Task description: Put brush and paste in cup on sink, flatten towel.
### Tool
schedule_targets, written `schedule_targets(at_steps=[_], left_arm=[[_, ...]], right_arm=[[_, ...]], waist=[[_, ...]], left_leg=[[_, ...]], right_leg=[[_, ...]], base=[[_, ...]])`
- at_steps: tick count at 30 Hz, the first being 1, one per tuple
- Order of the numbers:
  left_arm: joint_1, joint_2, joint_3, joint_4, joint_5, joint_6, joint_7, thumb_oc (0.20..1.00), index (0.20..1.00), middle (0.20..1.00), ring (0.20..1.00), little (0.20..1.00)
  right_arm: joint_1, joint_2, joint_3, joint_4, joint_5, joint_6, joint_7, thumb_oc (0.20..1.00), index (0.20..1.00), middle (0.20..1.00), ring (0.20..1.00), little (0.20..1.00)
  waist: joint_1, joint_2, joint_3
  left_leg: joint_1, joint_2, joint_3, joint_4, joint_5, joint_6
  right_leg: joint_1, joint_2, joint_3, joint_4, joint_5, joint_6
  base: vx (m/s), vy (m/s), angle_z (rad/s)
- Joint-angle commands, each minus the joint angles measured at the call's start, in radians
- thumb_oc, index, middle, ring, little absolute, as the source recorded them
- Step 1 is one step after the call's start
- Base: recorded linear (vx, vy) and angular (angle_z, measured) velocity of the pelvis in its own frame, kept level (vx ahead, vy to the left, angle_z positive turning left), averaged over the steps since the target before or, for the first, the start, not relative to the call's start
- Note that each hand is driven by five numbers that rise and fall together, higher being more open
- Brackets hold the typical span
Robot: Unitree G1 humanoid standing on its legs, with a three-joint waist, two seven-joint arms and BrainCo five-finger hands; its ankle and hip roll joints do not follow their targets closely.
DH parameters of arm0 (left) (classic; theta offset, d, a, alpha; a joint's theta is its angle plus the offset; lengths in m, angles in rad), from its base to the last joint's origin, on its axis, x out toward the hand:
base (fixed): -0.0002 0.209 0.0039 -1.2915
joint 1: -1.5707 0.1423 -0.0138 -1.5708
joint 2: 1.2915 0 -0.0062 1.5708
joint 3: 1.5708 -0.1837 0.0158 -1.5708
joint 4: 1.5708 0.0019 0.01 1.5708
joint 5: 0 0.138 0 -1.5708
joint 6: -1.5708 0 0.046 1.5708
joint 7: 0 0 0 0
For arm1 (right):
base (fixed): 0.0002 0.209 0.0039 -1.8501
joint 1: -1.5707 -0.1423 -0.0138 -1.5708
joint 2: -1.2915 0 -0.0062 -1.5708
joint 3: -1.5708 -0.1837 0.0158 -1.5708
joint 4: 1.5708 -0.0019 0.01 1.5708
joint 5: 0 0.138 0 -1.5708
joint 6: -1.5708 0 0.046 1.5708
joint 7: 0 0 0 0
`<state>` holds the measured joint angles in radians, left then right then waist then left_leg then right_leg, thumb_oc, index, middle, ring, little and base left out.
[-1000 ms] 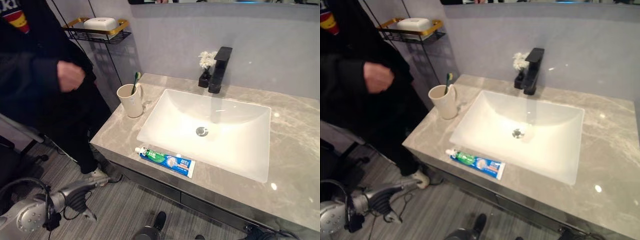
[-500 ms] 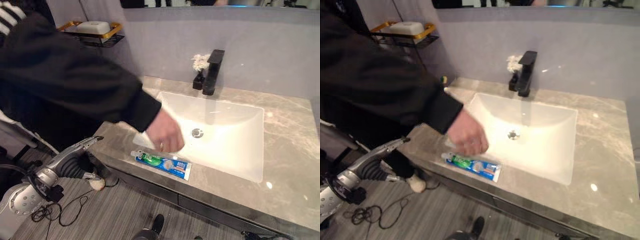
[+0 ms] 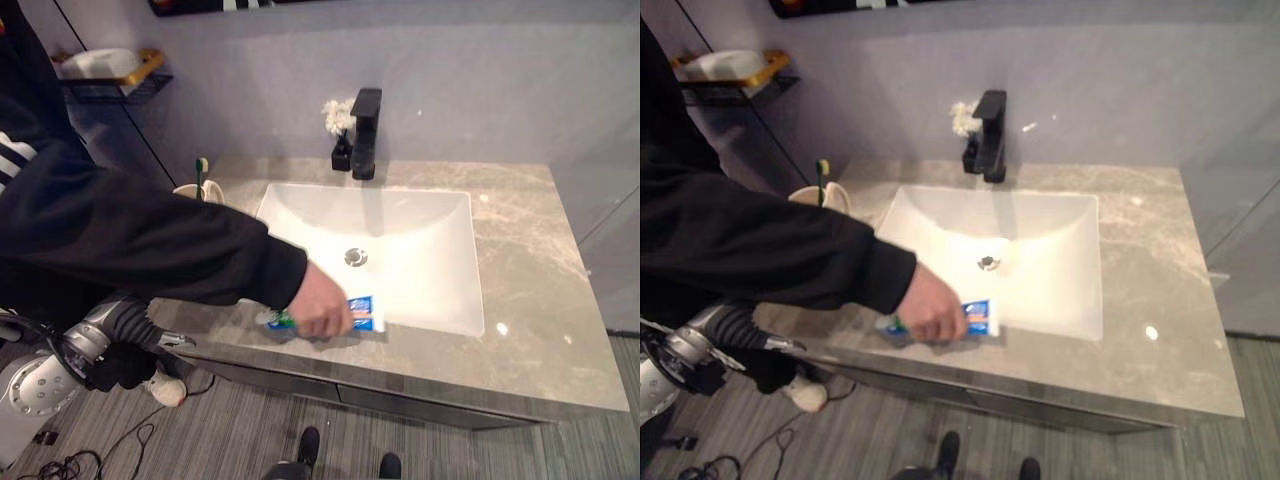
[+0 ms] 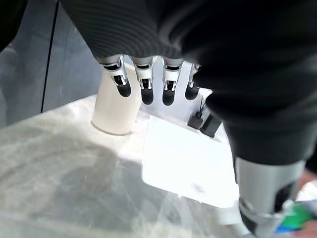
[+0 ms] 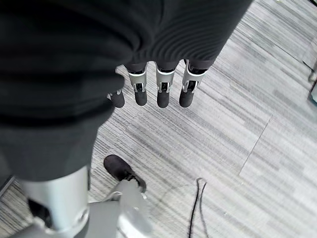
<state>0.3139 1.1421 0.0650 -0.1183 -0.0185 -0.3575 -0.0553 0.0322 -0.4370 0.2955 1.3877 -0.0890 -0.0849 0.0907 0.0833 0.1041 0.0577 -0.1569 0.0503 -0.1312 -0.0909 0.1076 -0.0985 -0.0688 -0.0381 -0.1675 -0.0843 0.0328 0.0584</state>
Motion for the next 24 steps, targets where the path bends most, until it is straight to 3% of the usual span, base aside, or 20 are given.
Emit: schedule_targets(at_steps=[1,3,8,11,19,20,24], left_arm=[[-0.052,0.024,0.026,-0.006,-0.051,-0.013,-0.007,0.683,0.683,0.683,0.683,0.683],[-0.052,0.024,0.012,-0.010,-0.057,-0.013,-0.012,0.592,0.592,0.592,0.592,0.592],[-0.079,0.014,-0.042,-0.029,-0.069,-0.011,-0.024,0.564,0.564,0.564,0.564,0.564],[-0.163,-0.013,-0.150,-0.036,-0.065,-0.015,-0.021,0.545,0.545,0.545,0.545,0.545],[-0.254,-0.034,-0.288,-0.043,-0.033,-0.016,-0.027,0.526,0.526,0.526,0.526,0.526],[-0.255,-0.032,-0.292,-0.041,-0.027,-0.015,-0.027,0.438,0.438,0.438,0.438,0.438],[-0.244,-0.024,-0.295,-0.042,-0.007,-0.012,-0.031,0.297,0.297,0.297,0.297,0.297]], right_arm=[[-0.040,0.016,0.029,-0.030,0.045,0.003,0.002,1.000,1.000,1.000,1.000,1.000],[-0.045,0.014,0.031,-0.042,0.052,-0.001,-0.001,1.000,1.000,1.000,1.000,1.000],[-0.054,0.009,0.029,-0.062,0.077,-0.005,-0.010,1.000,1.000,1.000,1.000,1.000],[-0.064,0.012,0.031,-0.066,0.092,-0.005,-0.024,1.000,1.000,1.000,1.000,1.000],[-0.062,0.025,0.038,-0.043,0.083,-0.003,-0.036,1.000,1.000,1.000,1.000,1.000],[-0.062,0.026,0.039,-0.045,0.083,-0.003,-0.037,1.000,1.000,1.000,1.000,1.000],[-0.051,0.026,0.035,-0.034,0.071,-0.002,-0.040,1.000,1.000,1.000,1.000,1.000]], waist=[[-0.014,-0.053,0.013],[-0.017,-0.053,0.016],[-0.027,-0.051,0.021],[-0.045,-0.054,0.030],[-0.070,-0.061,0.022],[-0.074,-0.062,0.020],[-0.077,-0.068,0.012]], left_leg=[[-0.038,-0.053,0.039,0.004,0.001,0.005],[-0.052,-0.053,0.048,0.004,0.003,0.006],[-0.075,-0.056,0.057,0.004,0.006,0.007],[-0.092,-0.054,0.074,0.004,0.005,0.007],[-0.095,-0.047,0.100,0.004,-0.005,0.011],[-0.094,-0.046,0.103,0.004,-0.006,0.011],[-0.085,-0.039,0.112,0.004,-0.011,0.012]], right_leg=[[-0.045,-0.079,0.072,-0.003,0.072,0.085],[-0.065,-0.081,0.082,-0.003,0.078,0.086],[-0.099,-0.085,0.097,-0.003,0.086,0.089],[-0.127,-0.086,0.121,-0.003,0.095,0.091],[-0.146,-0.085,0.157,-0.003,0.099,0.094],[-0.147,-0.083,0.160,-0.003,0.099,0.094],[-0.146,-0.082,0.168,-0.003,0.100,0.095]], base=[[-0.03,0.035,-0.41],[-0.02,0.044,-0.29],[0.00,0.030,-0.06],[0.00,0.034,-0.20],[0.03,0.013,-0.13],[0.03,0.004,-0.17],[0.03,-0.007,-0.10]])
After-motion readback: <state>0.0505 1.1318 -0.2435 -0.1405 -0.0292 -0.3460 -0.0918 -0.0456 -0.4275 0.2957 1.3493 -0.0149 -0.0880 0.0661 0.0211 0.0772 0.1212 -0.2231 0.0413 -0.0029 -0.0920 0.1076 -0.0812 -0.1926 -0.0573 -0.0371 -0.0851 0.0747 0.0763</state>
